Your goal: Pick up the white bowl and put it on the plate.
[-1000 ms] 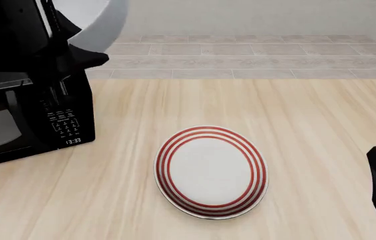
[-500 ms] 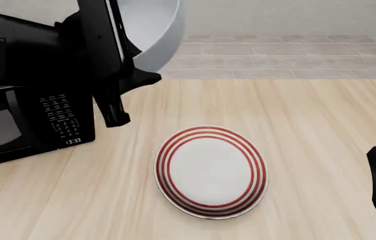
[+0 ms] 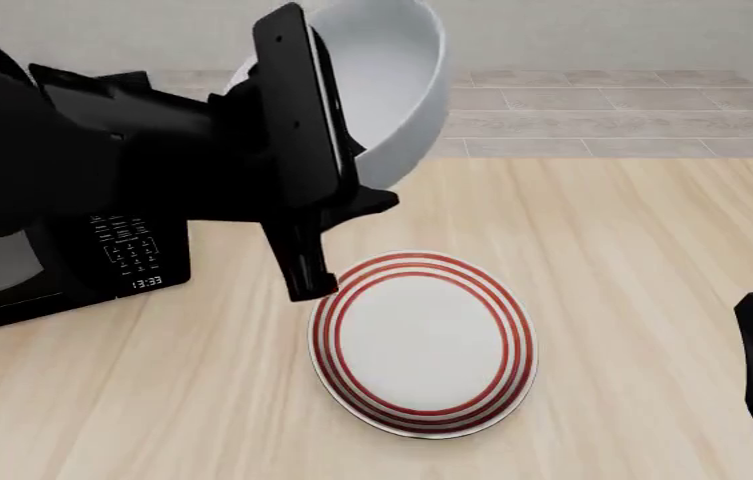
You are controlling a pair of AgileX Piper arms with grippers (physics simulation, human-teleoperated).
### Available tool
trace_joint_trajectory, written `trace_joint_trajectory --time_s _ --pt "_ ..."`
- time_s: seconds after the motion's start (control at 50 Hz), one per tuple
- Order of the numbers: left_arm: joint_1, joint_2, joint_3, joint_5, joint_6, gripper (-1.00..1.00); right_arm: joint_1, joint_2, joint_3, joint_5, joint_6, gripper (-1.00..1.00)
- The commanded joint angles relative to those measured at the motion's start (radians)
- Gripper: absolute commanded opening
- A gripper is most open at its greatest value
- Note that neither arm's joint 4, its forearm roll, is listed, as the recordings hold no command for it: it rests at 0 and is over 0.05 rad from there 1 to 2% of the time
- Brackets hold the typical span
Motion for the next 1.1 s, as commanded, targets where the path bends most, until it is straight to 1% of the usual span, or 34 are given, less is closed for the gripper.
trace_joint_trajectory --time_s 0.02,0.36,0.82,1.1 --pt "-0.053 0.027 -0.005 -0.025 -0.033 -1.0 -0.002 0.001 0.002 -0.003 -0.001 1.0" --pt "-0.08 0.06 0.05 -0.081 -0.054 -1.0 -0.001 0.001 0.002 -0.003 -0.001 1.0" --pt "-0.113 0.099 0.097 -0.147 -0.103 -1.0 -0.002 0.001 0.002 -0.003 -0.001 1.0" --pt "-0.116 0.119 0.116 -0.178 -0.115 -1.0 -0.002 0.001 0.002 -0.003 -0.001 1.0"
